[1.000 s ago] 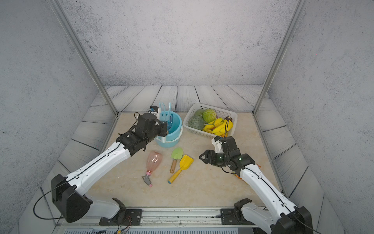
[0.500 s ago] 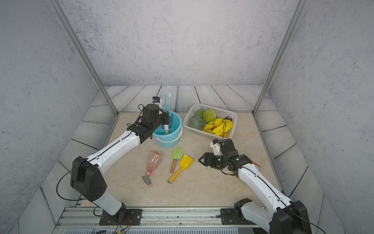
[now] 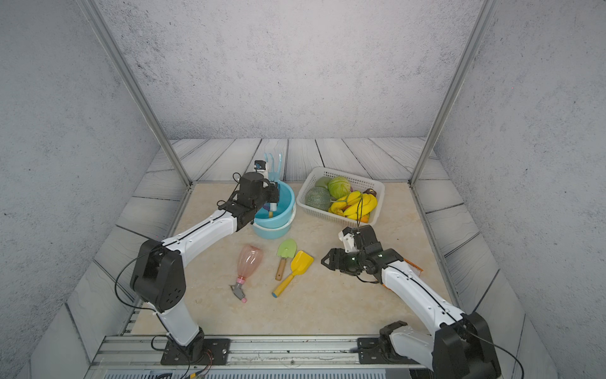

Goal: Organize the gardening tools
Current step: Place the gardening tool in the container.

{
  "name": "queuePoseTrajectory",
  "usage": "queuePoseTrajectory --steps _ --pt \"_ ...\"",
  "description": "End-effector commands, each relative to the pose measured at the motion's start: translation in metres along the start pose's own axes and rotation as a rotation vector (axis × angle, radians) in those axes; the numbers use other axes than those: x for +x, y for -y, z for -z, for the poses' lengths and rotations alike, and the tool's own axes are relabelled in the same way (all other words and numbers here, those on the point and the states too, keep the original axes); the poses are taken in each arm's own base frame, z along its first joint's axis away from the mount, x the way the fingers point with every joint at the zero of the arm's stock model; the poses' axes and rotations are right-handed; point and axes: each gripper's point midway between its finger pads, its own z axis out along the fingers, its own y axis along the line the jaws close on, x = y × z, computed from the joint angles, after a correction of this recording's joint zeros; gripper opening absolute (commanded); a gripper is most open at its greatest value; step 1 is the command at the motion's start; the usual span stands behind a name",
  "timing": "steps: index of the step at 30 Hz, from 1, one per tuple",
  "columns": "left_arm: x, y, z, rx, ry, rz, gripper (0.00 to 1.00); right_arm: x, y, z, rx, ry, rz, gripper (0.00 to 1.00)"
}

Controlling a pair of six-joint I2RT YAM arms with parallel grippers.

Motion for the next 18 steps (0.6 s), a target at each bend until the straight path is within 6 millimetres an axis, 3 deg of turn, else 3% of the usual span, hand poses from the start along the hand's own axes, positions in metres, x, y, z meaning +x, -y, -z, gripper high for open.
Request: queuePoseTrajectory --steps 1,14,18 --pt "0.006 -0.004 -0.008 -0.002 0.025 -0.008 0.00 0.002 -0.001 -0.004 -0.014 -0.013 0.018 0.68" --pt "0.061 -0.016 -0.019 -0.030 -0.090 -0.016 0.00 0.005 0.004 -0.006 -0.005 -0.012 0.000 0.68" --pt "0.067 -0.016 -0.020 -0.030 -0.106 -0.015 0.03 0.007 0.005 -0.007 -0.004 -0.012 -0.001 0.68"
